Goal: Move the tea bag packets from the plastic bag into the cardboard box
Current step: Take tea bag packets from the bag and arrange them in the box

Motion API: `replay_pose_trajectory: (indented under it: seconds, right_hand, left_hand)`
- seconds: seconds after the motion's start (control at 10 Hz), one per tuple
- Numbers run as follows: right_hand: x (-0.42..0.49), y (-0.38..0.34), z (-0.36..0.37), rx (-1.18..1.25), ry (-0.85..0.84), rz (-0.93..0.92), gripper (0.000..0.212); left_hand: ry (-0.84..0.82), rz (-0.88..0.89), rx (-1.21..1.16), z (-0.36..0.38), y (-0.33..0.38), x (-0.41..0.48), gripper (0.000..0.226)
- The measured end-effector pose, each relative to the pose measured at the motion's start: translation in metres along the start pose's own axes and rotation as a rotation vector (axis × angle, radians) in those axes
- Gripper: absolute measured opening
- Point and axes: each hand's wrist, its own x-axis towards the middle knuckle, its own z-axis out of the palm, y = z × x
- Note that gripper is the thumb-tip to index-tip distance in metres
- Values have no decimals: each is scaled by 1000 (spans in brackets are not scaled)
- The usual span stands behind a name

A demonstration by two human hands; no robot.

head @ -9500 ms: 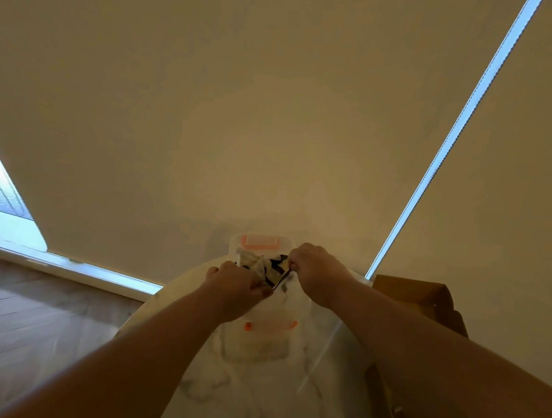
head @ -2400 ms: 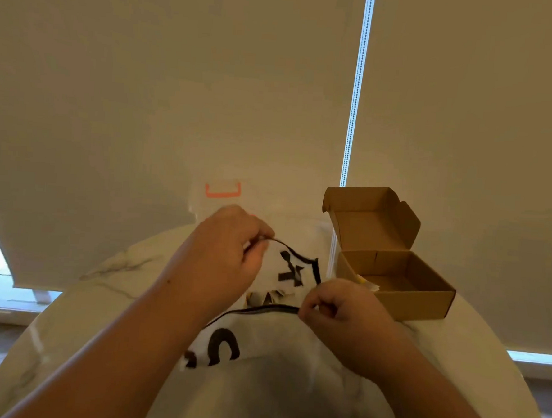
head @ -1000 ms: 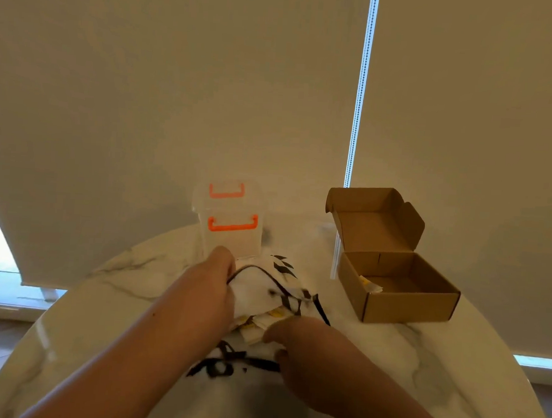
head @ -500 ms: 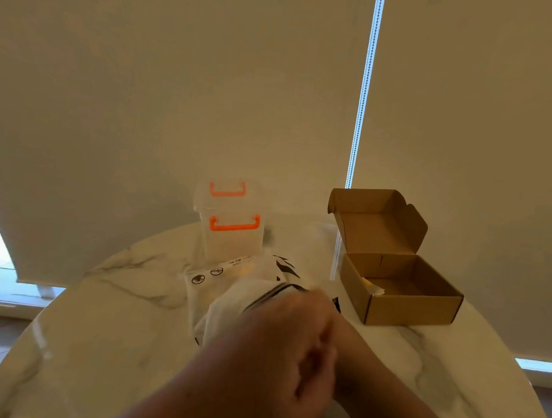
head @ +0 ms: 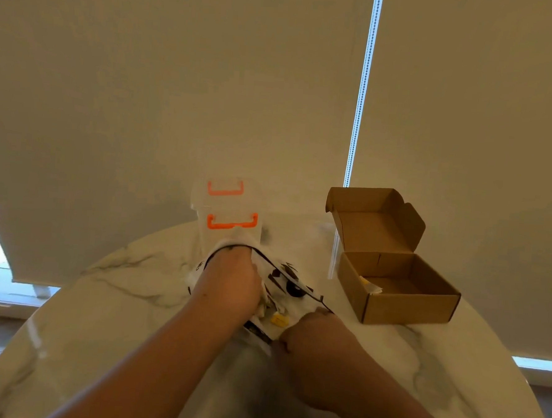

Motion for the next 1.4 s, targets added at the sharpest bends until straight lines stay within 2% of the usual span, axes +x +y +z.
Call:
replay_pose_trajectory:
  seconds: [0.1,0.2,0.3,0.4,0.5,0.6,0.7,0.8,0.9,1.0,1.2,1.3,1.4]
  right_hand:
    - [-7,-2,-5,10,71,-109,44]
    - [-10,4,-6,223,93,-79,31]
    - [-11,14,-11,320,83,26,25]
    - [4,21,1,498,220,216,30]
    - [13,28,7,516,245,237,25]
    - [14,33,13,589,254,216,26]
    - [13,29,12,606,244,228,24]
    - [19,26,0,588,123,269,22]
    - [27,29,-12,522,-69,303,36]
    - [26,31,-6,521,0,312,36]
    - [20,29,14,680,245,285,15]
    - [19,28,16,709,315,257,11]
    - [16,29,15,776,386,237,9]
  left_hand:
    - [83,-24,-22,3,1,3,22]
    - [4,26,55,12,-4,-6,23]
    - [-224,86,198,13,-11,-13,15]
    - [-263,233,207,15,-15,-22,15]
    - [-332,260,194,17,-15,-25,22]
    - [-318,259,137,27,-16,-23,25]
    - [-339,224,160,36,-16,-20,26]
    - [-405,208,182,42,-17,-13,32]
    - [-527,192,155,42,-20,-9,38]
    - [-499,207,65,42,-23,-9,32]
    - [-504,167,-49,30,-13,-7,17]
    - [-462,132,-162,26,-14,-13,6]
    - [-387,146,-297,29,-20,-15,11]
